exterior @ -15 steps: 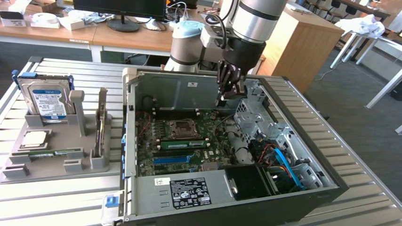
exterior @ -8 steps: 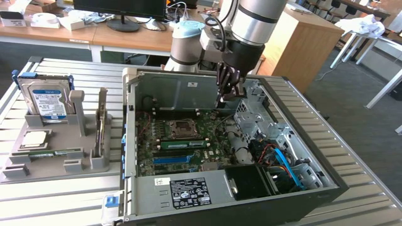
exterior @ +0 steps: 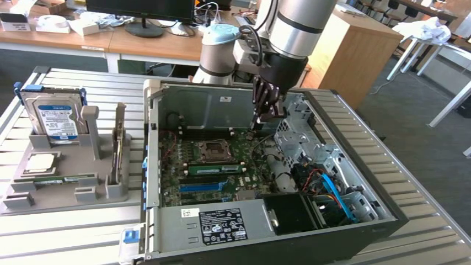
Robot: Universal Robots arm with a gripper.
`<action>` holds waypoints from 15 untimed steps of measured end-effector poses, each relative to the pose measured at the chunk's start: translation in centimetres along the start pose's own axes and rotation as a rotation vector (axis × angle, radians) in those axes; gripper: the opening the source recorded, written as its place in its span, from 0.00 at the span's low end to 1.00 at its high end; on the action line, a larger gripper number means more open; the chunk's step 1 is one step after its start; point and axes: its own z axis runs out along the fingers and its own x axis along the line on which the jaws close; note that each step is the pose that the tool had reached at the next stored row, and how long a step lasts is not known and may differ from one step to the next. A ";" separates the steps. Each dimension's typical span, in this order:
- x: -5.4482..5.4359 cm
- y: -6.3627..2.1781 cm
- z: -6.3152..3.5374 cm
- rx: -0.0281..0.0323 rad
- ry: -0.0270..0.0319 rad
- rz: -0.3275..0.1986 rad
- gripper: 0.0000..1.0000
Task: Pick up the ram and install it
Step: 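Press down the ram until it locks into place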
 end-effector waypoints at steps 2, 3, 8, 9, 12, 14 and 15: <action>0.0 0.00 0.19 0.0000 0.0000 0.000 0.10; 0.0 -0.01 0.28 0.0000 0.0000 0.000 0.10; 0.0 -0.02 0.65 0.0000 0.0000 0.000 0.10; 0.0 -0.02 0.73 0.0000 -0.0001 0.000 0.10; 0.0 -0.03 0.92 0.0001 0.0000 0.000 0.10; 0.1 -0.03 1.02 0.0000 -0.0001 0.000 0.10; 0.1 -0.03 1.07 0.0001 -0.0001 0.000 0.10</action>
